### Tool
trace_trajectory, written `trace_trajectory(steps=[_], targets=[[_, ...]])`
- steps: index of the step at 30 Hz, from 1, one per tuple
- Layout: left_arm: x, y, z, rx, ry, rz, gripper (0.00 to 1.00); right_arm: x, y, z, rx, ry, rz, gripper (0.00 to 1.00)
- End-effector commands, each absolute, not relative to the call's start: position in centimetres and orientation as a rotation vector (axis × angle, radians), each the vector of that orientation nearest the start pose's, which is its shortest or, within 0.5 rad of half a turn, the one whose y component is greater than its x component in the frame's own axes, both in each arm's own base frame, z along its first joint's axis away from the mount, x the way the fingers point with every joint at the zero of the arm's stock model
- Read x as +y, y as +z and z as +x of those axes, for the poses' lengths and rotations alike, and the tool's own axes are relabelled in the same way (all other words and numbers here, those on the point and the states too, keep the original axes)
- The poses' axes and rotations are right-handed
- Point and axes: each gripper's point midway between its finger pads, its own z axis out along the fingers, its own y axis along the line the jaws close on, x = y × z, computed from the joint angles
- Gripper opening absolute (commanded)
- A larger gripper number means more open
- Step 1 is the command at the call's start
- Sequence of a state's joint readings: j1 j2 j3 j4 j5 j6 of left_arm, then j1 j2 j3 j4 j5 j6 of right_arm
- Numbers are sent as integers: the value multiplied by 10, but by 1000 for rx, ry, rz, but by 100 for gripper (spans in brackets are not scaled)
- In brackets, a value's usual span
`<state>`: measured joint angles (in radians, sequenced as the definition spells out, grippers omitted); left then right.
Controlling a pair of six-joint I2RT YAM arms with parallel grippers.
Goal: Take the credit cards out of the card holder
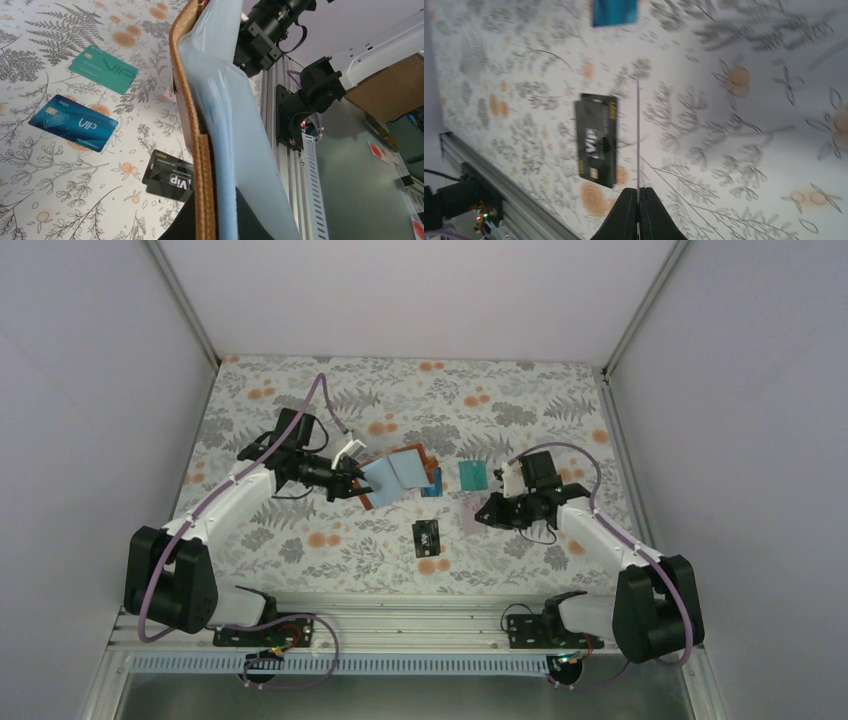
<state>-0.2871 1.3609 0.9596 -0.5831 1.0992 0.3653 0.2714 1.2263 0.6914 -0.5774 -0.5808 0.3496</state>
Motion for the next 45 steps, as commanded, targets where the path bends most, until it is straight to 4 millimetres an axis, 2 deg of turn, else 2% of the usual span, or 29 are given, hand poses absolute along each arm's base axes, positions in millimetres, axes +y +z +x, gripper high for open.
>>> trace_trajectory(steps=[1, 6, 10, 11, 13, 14, 15, 17, 18, 20, 21, 23, 25, 26, 27, 29, 32, 34, 38, 41, 43, 44, 45], targets=[[-230, 210, 242, 1924, -1312, 1100, 3, 153, 58, 218, 2862, 872, 40, 4], [-231, 209, 243, 1929, -1317, 1093, 2, 161, 51, 211, 2906, 873, 20, 4], [-230, 210, 242, 1926, -1315, 1098, 2, 155, 46, 210, 2933, 805, 29, 4], [-230, 209, 242, 1927, -1316, 1096, 2, 151, 49, 214, 2930, 757, 46, 13], [-230, 209, 242, 1930, -1319, 1095, 2, 146, 58, 224, 2906, 692, 67, 40], [-230, 209, 243, 1929, -1319, 1095, 2, 142, 65, 230, 2890, 652, 75, 58], [-230, 209, 243, 1930, -1318, 1095, 2, 139, 78, 240, 2856, 609, 84, 73], [-230, 209, 242, 1925, -1320, 1099, 2, 127, 111, 256, 2768, 498, 108, 84], [-230, 209, 241, 1923, -1321, 1102, 2, 123, 133, 266, 2701, 465, 110, 88], [-231, 209, 240, 1916, -1330, 1108, 2, 126, 182, 282, 2550, 490, 55, 90], [-231, 210, 239, 1912, -1331, 1112, 2, 139, 208, 285, 2467, 581, -20, 90], [-231, 209, 239, 1910, -1337, 1113, 3, 176, 255, 277, 2280, 839, -249, 98], [-231, 208, 240, 1917, -1332, 1108, 2, 208, 287, 259, 2108, 1074, -450, 99], [-230, 207, 243, 1932, -1315, 1097, 2, 217, 294, 252, 2062, 1136, -504, 99], [-229, 204, 246, 1955, -1297, 1082, 3, 221, 298, 251, 2039, 1147, -522, 99], [-227, 197, 255, 2008, -1248, 1046, 2, 219, 293, 259, 2057, 1104, -494, 99], [-222, 183, 269, 2112, -1176, 1006, 2, 206, 284, 275, 2098, 986, -391, 99], [-216, 169, 285, 2242, -1129, 988, 2, 197, 276, 285, 2132, 911, -323, 99], [-195, 131, 316, 2493, -1160, 867, 2, 186, 260, 297, 2179, 871, -270, 99], [-186, 92, 320, 2635, -1145, 802, 2, 176, 248, 305, 2211, 872, -231, 99], [-186, 80, 322, 2678, -1155, 780, 3, 169, 241, 309, 2222, 880, -203, 99], [-186, 77, 324, 2693, -1159, 771, 7, 165, 238, 312, 2223, 883, -184, 99], [-186, 72, 326, 2709, -1154, 763, 18, 161, 236, 314, 2222, 889, -166, 99]])
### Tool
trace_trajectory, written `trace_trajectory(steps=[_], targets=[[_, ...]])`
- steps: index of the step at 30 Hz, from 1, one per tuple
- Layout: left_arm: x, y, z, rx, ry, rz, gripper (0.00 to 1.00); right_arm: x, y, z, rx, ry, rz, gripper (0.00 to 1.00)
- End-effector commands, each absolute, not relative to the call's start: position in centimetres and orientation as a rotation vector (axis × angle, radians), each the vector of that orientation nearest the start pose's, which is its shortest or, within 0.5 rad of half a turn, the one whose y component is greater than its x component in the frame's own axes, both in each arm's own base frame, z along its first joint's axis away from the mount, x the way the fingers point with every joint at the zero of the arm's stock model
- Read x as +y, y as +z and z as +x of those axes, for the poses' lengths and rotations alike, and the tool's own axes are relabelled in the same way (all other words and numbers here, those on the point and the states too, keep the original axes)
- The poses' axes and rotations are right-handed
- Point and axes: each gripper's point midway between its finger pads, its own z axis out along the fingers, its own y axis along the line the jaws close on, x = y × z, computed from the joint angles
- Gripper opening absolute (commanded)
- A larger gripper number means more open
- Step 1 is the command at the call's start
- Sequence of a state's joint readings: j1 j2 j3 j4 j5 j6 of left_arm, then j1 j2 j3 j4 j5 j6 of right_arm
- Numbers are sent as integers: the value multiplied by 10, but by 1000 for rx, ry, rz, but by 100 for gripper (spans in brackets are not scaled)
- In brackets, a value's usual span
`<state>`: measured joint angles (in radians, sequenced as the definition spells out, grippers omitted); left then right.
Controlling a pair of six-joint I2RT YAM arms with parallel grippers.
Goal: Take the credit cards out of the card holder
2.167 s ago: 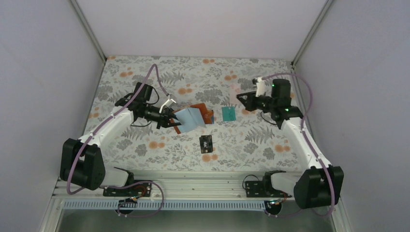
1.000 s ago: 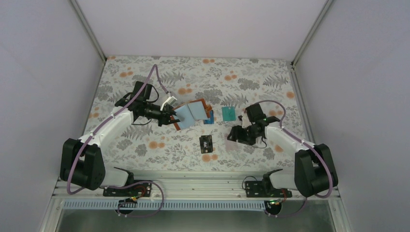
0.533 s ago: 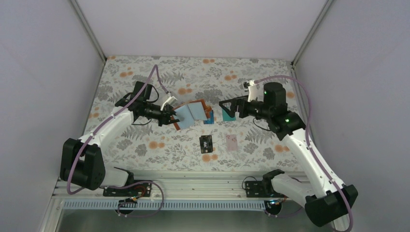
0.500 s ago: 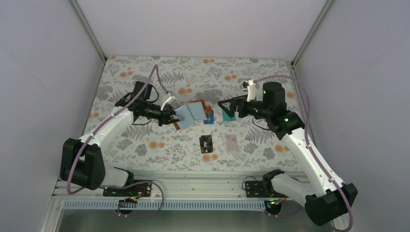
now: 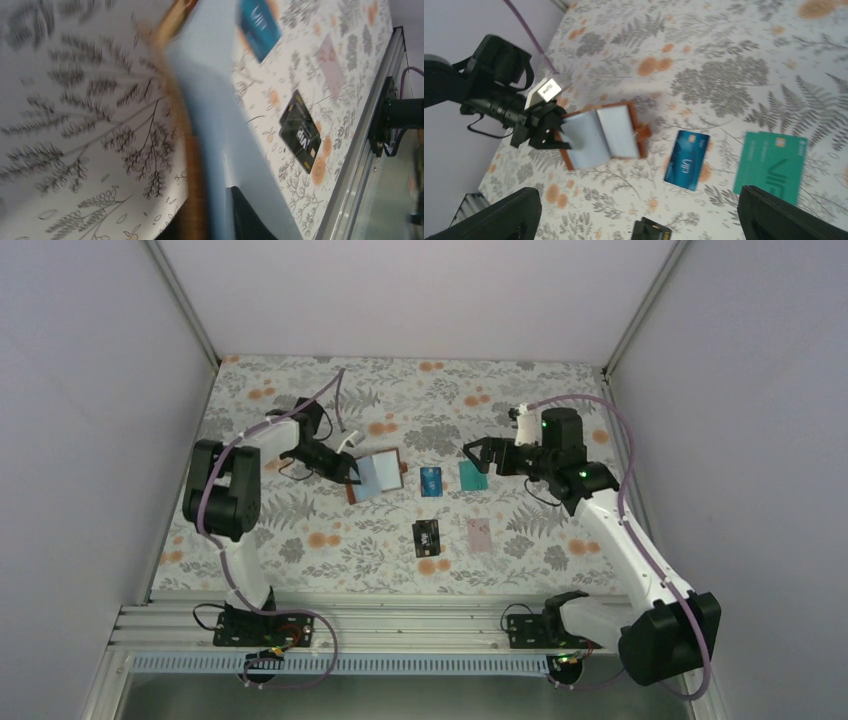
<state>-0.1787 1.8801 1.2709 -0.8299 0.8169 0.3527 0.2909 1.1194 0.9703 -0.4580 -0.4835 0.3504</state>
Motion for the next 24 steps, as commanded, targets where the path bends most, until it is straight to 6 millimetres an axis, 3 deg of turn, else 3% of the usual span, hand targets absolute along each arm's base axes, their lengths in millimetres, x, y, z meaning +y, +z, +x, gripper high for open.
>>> trace_trajectory(steps=[1, 3, 4, 6, 8, 12, 15, 17, 18, 19, 24], targets=[[-184, 69, 329, 2729, -1137, 751, 42, 157, 232, 317, 2224, 887, -147, 99], [-175, 60, 337, 2774, -1024, 720, 95, 146, 227, 324, 2229, 876, -100, 99], [-165, 55, 344, 2799, -906, 703, 99, 139, 225, 330, 2225, 862, -70, 99], [-146, 60, 362, 2795, -720, 648, 100, 116, 224, 343, 2196, 814, 26, 99], [-120, 77, 387, 2754, -546, 563, 100, 84, 229, 358, 2127, 750, 140, 99], [-52, 141, 440, 2570, -293, 292, 100, 1, 258, 381, 1886, 427, 350, 99], [-3, 195, 466, 2329, -96, 164, 100, -36, 263, 381, 1703, 214, 408, 99], [16, 216, 468, 2158, 36, 136, 100, -49, 258, 374, 1593, 121, 400, 99], [21, 208, 460, 2109, 77, 125, 100, -52, 251, 371, 1557, 85, 388, 99], [25, 217, 454, 2016, 109, 111, 100, -53, 243, 368, 1538, 60, 367, 99], [16, 186, 427, 1831, 89, 132, 100, -50, 180, 369, 1652, -5, 295, 99]])
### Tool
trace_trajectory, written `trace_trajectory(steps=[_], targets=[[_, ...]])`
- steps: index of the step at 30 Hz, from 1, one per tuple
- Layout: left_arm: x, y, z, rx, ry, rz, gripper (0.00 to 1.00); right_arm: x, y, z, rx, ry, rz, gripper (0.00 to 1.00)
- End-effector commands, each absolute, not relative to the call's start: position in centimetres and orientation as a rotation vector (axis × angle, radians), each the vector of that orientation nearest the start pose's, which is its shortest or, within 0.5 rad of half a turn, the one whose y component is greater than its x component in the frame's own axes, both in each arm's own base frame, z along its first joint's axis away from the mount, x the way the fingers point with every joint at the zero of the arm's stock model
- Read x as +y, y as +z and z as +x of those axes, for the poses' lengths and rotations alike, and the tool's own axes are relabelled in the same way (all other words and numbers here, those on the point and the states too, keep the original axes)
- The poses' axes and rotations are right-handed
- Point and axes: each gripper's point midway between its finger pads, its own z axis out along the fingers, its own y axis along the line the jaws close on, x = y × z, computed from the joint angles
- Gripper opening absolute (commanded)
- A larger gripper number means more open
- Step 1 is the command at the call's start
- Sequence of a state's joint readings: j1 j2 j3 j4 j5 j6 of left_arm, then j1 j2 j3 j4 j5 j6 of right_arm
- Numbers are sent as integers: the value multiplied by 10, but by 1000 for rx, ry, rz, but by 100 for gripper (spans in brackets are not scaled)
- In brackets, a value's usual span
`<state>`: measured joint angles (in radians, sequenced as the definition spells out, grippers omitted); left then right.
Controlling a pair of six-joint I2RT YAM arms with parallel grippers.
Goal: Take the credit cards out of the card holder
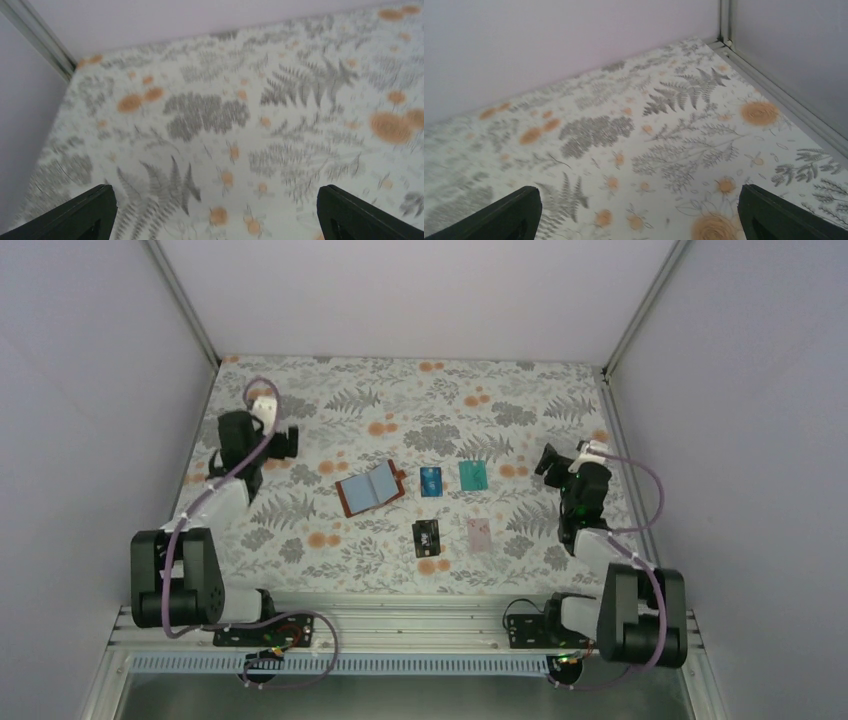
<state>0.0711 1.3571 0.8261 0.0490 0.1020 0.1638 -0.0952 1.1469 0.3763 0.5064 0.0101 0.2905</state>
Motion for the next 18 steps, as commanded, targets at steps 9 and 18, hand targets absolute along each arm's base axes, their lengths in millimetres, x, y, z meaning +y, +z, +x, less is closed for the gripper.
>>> trace_trajectory(steps=[9, 18], targets=[[-3, 161, 378, 1617, 10, 170, 100, -24, 172, 361, 1560, 37, 134, 99], [-4, 148, 369, 1569, 31, 161, 100, 12, 151, 387, 1631, 66, -77, 99]])
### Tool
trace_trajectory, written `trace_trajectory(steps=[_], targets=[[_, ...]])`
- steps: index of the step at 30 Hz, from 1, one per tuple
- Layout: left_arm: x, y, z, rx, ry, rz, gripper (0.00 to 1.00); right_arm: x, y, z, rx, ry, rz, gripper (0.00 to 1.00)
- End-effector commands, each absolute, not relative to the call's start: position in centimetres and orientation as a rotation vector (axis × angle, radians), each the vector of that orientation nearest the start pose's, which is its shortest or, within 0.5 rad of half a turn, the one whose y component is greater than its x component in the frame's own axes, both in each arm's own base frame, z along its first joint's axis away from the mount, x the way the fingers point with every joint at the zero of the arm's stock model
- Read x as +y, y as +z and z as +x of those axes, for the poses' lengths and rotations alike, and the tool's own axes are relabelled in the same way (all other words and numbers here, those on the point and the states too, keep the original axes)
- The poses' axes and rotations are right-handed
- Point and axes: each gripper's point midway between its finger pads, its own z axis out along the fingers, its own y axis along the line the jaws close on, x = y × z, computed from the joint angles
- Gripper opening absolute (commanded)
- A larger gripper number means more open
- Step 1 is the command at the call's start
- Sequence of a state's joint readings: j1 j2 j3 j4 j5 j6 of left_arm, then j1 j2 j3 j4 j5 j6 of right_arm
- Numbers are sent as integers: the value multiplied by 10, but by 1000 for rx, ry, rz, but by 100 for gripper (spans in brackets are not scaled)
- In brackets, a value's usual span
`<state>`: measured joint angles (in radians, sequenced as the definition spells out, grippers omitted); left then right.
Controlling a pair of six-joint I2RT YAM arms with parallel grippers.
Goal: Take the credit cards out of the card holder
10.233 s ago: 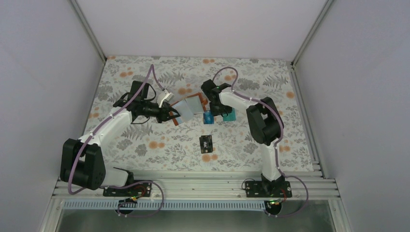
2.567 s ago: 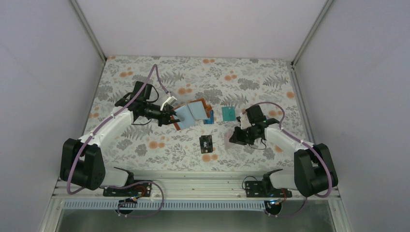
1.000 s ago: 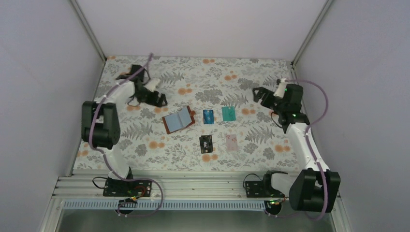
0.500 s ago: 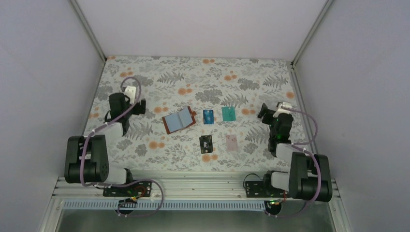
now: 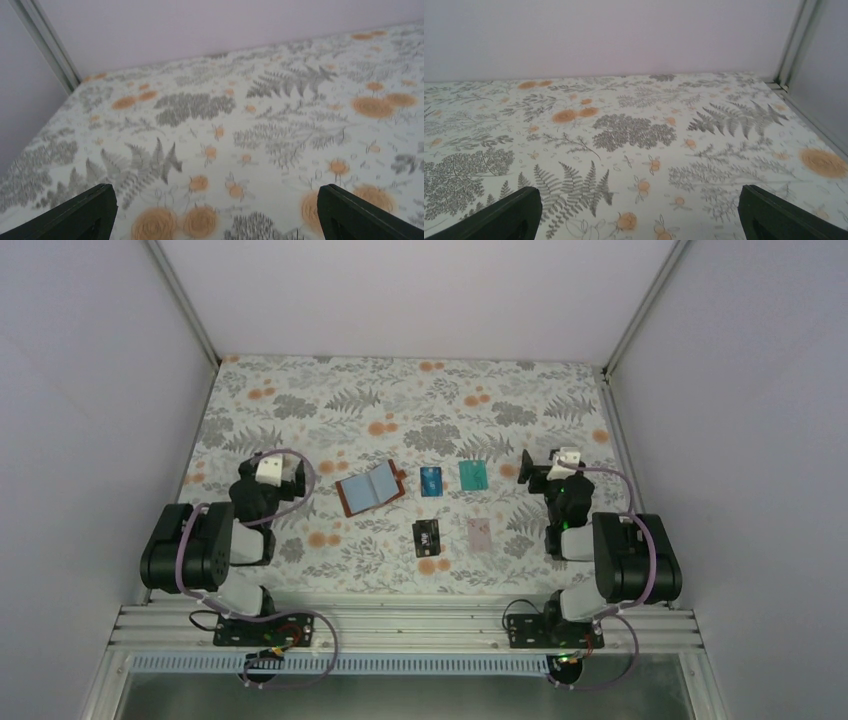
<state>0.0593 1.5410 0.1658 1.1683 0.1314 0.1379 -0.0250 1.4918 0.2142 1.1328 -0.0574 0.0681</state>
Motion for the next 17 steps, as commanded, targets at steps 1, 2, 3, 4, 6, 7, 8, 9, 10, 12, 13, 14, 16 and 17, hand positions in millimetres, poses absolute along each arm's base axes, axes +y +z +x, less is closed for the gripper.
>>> trace_trajectory(steps=[1, 2, 3, 4, 6, 7, 8, 9, 10, 12, 13, 14, 16, 17], targets=[[-2, 140, 373, 1617, 28, 148, 100, 14, 149, 392, 1651, 76, -85, 99], [-1, 140, 380, 1629, 33, 141, 100, 14, 147, 392, 1659, 89, -89, 99], [0, 140, 382, 1632, 36, 137, 100, 13, 146, 393, 1662, 95, -89, 99], [-1, 139, 381, 1636, 35, 138, 100, 13, 146, 393, 1664, 99, -88, 99], [-1, 139, 382, 1636, 34, 138, 100, 13, 146, 393, 1664, 101, -91, 99], [-1, 140, 382, 1635, 34, 138, 100, 13, 146, 393, 1665, 100, -90, 99], [-1, 139, 382, 1637, 35, 137, 100, 13, 146, 393, 1664, 99, -91, 99], [-1, 139, 382, 1638, 35, 136, 100, 12, 146, 393, 1664, 98, -91, 99], [0, 139, 382, 1639, 36, 136, 100, 12, 145, 393, 1666, 98, -91, 99], [0, 139, 382, 1637, 37, 136, 100, 13, 146, 393, 1663, 99, -91, 99], [0, 139, 382, 1638, 37, 136, 100, 13, 146, 393, 1662, 100, -91, 99], [0, 140, 382, 1636, 38, 136, 100, 13, 146, 392, 1662, 101, -93, 99], [0, 139, 382, 1637, 36, 135, 100, 13, 146, 393, 1662, 103, -91, 99], [0, 140, 382, 1637, 38, 135, 100, 13, 146, 393, 1662, 103, -93, 99]])
